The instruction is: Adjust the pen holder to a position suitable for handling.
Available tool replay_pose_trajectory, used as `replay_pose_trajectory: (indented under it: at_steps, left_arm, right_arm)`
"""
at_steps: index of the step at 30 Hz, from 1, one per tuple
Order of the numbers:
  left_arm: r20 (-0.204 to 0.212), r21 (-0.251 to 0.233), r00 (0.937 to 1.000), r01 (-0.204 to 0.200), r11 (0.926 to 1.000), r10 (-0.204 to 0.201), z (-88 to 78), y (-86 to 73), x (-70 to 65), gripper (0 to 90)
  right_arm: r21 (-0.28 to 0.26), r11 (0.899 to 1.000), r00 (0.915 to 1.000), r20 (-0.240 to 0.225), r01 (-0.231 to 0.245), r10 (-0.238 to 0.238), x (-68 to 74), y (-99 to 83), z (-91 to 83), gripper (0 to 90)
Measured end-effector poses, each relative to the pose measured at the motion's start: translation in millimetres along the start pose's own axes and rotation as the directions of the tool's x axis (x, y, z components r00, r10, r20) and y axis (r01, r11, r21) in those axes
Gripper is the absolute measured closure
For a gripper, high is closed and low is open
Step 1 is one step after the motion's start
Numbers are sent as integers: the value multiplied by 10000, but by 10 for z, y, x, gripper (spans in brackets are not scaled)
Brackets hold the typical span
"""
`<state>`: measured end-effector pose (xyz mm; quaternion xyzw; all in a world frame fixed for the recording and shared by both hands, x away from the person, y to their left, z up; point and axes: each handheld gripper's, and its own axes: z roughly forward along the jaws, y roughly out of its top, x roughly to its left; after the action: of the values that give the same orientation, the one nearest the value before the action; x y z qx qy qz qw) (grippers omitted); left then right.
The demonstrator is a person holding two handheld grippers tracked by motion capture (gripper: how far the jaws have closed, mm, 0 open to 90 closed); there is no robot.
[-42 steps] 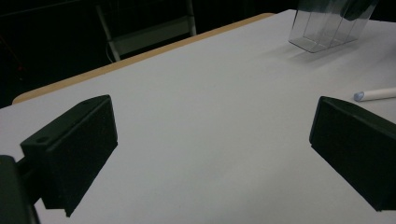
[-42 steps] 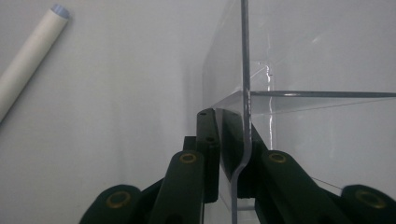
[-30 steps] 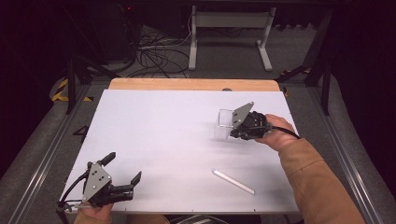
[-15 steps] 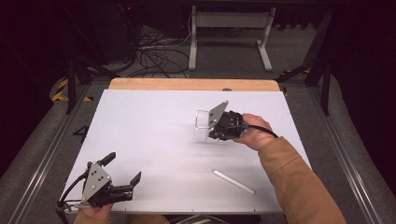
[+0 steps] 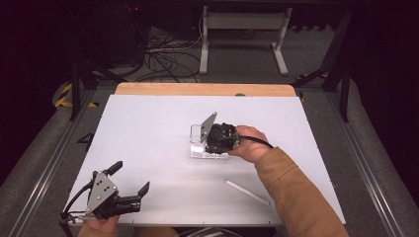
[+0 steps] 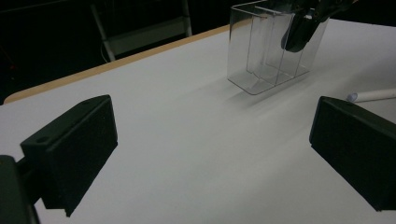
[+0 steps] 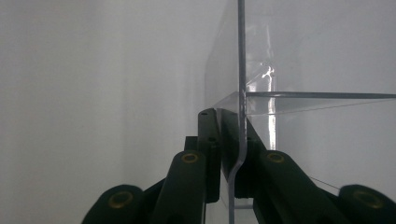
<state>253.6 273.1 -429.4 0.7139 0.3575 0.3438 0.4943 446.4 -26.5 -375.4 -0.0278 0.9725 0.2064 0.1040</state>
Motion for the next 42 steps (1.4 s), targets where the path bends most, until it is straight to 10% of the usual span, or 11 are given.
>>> replay_pose_trajectory:
  at_steps: [29,38,42]
  left_arm:
    - [49,19,10000,-25,10000,25,10,3,0,17]
    - [42,-4,10000,59,10000,-59,15,1,8,17]
    - [61,-2,10000,36,10000,-36,26,7,6,17]
  right_arm:
    - [306,9991,9986,-420,-298,311,2,131,239,837]
    - [-974,9914,9959,110,-880,895,15,101,23,443]
    - [-2209,9650,9878,332,-1412,1522,41,56,-202,278]
